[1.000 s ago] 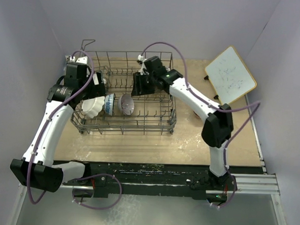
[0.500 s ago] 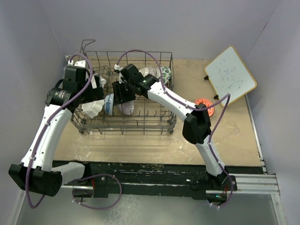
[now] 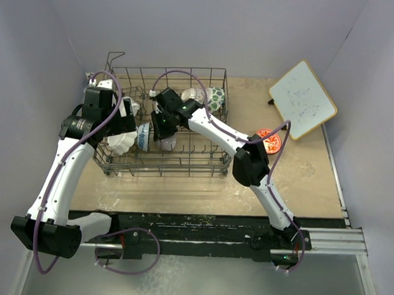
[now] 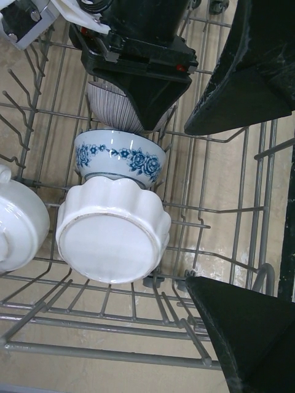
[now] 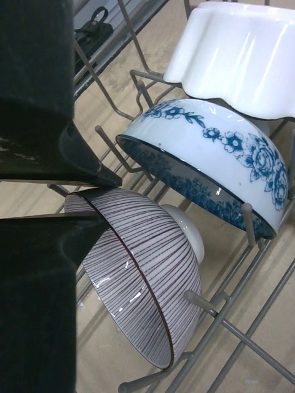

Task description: Unload the bowls from the dish rack

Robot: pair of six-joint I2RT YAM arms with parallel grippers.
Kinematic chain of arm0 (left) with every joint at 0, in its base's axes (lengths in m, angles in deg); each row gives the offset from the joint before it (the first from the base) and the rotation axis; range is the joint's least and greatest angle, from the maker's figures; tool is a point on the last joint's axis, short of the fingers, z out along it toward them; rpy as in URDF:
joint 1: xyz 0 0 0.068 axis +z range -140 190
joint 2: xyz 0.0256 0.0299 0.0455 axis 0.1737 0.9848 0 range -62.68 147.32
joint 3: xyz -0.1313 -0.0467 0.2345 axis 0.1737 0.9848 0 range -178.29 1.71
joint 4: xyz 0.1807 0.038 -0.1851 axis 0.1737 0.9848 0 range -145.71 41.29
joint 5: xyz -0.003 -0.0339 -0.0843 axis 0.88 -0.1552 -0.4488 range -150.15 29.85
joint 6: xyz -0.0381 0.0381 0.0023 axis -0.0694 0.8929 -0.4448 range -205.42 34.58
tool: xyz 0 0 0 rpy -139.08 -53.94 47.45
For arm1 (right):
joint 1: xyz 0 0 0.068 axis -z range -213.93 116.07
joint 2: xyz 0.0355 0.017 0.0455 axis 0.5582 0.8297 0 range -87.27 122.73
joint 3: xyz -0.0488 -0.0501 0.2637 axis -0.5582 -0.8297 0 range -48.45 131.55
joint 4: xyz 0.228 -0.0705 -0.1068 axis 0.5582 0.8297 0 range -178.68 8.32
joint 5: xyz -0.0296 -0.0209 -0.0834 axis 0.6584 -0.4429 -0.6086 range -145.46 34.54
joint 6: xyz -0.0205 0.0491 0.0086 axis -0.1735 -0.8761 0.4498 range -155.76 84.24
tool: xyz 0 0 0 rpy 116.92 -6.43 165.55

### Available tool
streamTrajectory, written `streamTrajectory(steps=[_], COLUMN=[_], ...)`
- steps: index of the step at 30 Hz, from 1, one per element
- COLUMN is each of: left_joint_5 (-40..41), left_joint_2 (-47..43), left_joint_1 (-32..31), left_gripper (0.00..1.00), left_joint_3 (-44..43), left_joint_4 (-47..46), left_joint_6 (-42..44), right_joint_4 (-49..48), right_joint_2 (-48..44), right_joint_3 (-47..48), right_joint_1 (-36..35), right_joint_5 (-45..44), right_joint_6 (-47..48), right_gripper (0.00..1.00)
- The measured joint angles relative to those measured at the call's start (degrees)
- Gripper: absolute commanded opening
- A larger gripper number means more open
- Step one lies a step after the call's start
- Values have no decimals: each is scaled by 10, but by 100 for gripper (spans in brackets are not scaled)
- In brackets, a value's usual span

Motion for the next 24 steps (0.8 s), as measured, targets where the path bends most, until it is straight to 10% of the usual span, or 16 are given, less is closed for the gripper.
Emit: streamTrajectory(steps=[4,24], left_joint_5=[0,-17], left_joint_2=[0,10], left_joint_1=[0,0], left_gripper=[99,99], left_joint_3=[0,0], left_joint_4=[0,-14], left_joint_6=[2,2], right_joint_4=[14,66], right_joint_2=[0,-80], right_joint_3=[7,51], right_joint_1=[-4,-1], right_joint_5=[5,-4], right_joint_6=[-6,-10], right_gripper=[0,0])
